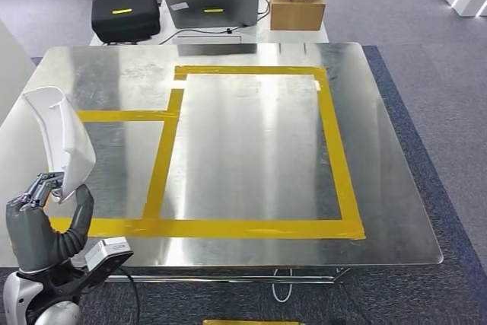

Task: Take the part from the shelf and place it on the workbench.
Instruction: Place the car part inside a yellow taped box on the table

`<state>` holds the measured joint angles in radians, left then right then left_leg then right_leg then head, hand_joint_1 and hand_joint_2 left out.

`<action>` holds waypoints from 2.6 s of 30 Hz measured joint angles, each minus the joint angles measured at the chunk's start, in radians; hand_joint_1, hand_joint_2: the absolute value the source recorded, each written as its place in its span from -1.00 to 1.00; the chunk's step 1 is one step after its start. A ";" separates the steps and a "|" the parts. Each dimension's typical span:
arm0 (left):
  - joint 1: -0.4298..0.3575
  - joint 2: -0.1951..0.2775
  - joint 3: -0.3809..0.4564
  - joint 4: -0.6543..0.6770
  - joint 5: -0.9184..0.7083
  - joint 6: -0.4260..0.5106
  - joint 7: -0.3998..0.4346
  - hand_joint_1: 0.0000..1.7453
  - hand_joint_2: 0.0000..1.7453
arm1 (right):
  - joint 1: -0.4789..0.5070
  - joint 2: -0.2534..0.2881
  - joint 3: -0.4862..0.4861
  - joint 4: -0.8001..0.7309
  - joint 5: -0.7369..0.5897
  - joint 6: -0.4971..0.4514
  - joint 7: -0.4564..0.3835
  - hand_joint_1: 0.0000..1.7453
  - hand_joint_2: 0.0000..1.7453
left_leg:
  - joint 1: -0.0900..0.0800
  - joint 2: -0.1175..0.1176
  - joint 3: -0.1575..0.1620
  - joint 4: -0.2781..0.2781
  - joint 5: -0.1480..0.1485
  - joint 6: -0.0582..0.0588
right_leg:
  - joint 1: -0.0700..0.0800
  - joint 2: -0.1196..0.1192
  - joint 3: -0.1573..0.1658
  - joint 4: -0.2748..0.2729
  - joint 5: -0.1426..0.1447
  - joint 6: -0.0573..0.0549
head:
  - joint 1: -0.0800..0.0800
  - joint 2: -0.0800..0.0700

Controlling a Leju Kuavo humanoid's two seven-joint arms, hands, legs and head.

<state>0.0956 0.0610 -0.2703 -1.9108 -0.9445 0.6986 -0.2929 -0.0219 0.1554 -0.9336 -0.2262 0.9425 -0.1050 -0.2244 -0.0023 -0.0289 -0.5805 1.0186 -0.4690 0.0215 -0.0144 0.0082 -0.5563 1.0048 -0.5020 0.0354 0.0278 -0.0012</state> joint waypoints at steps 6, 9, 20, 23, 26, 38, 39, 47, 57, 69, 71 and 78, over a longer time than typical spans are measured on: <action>-0.001 0.000 -0.001 0.000 0.000 0.000 0.001 1.00 1.00 | 0.002 0.000 -0.004 0.000 -0.002 0.000 0.000 -1.00 -1.00 | 0.001 0.001 0.005 -0.010 0.004 0.005 | 0.004 0.001 0.001 0.000 0.000 -0.008 | -0.001 0.000; -0.001 0.000 -0.001 0.000 0.000 0.000 0.001 1.00 1.00 | 0.001 0.000 -0.005 0.000 -0.002 0.000 0.000 -1.00 -1.00 | 0.002 0.001 0.006 -0.013 0.006 0.001 | 0.005 0.001 0.001 0.001 -0.001 -0.013 | -0.001 0.000; -0.001 0.000 -0.001 0.000 0.000 0.000 0.001 1.00 1.00 | 0.000 0.000 -0.007 0.000 -0.002 0.003 0.000 -1.00 -1.00 | 0.002 0.001 0.005 -0.015 0.005 -0.019 | 0.004 0.001 0.001 0.001 -0.002 -0.014 | 0.000 0.000; -0.002 0.000 -0.001 0.001 -0.002 -0.001 0.003 1.00 1.00 | 0.000 0.000 -0.007 0.000 -0.002 0.008 0.000 -1.00 -1.00 | 0.000 0.001 0.005 -0.015 0.005 -0.018 | 0.002 0.000 0.002 0.000 -0.002 -0.014 | 0.000 0.000; -0.006 0.002 -0.001 0.006 -0.007 -0.008 0.010 1.00 1.00 | 0.000 0.000 -0.007 0.000 0.002 0.012 -0.001 -1.00 -1.00 | 0.000 0.001 0.005 -0.014 0.004 -0.018 | 0.002 0.000 0.002 -0.001 -0.001 -0.013 | 0.000 0.000; -0.127 0.033 0.030 0.317 -0.087 -0.120 0.137 1.00 1.00 | -0.010 0.000 -0.007 0.000 0.037 0.042 -0.004 -1.00 -1.00 | -0.001 0.001 0.005 -0.013 0.005 -0.017 | 0.001 0.001 0.002 -0.001 0.001 -0.013 | 0.000 0.000; -0.133 0.035 0.035 0.339 -0.089 -0.120 0.141 1.00 1.00 | -0.010 -0.001 -0.007 0.000 0.039 0.042 -0.004 -1.00 -1.00 | -0.001 0.001 0.005 -0.013 0.005 -0.017 | 0.001 0.001 0.002 -0.001 0.001 -0.013 | 0.000 0.000; -0.149 0.042 0.054 0.398 -0.099 -0.124 0.159 1.00 1.00 | -0.011 -0.001 -0.007 0.000 0.043 0.044 -0.005 -1.00 -1.00 | -0.001 0.001 0.005 -0.013 0.004 -0.017 | 0.001 0.001 0.002 -0.001 0.000 -0.013 | 0.000 0.000; -0.167 0.054 0.074 0.446 -0.128 -0.123 0.176 1.00 1.00 | -0.012 -0.001 -0.007 0.000 0.050 0.049 -0.008 -1.00 -1.00 | -0.001 0.002 0.004 -0.013 0.004 -0.017 | 0.001 0.001 0.002 -0.001 0.000 -0.012 | 0.000 0.000; -0.168 0.060 0.075 0.448 -0.144 -0.114 0.171 1.00 1.00 | -0.012 -0.001 -0.008 0.000 0.055 0.049 -0.010 -1.00 -1.00 | -0.001 0.002 0.004 -0.013 0.004 -0.017 | 0.001 0.001 0.002 -0.001 0.000 -0.013 | 0.000 0.000; -0.168 0.061 0.075 0.449 -0.144 -0.114 0.171 1.00 1.00 | -0.012 -0.001 -0.008 0.000 0.055 0.049 -0.010 -1.00 -1.00 | -0.001 0.002 0.004 -0.013 0.004 -0.017 | 0.001 0.001 0.002 -0.001 0.000 -0.013 | 0.000 0.000; -0.168 0.061 0.075 0.449 -0.144 -0.112 0.171 -0.50 0.50 | -0.012 -0.001 -0.008 0.000 0.055 0.049 -0.010 -1.00 -1.00 | -0.001 0.002 0.004 -0.013 0.004 -0.017 | 0.001 0.001 0.002 -0.001 0.000 -0.012 | 0.000 0.000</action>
<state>-0.0727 0.1225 -0.1956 -1.4622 -1.0889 0.5866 -0.1219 -0.0340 0.1545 -0.9411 -0.2262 0.9977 -0.0561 -0.2345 -0.0031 -0.0274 -0.5762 1.0058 -0.4646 0.0048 -0.0131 0.0088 -0.5542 1.0037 -0.5018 0.0229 0.0276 -0.0012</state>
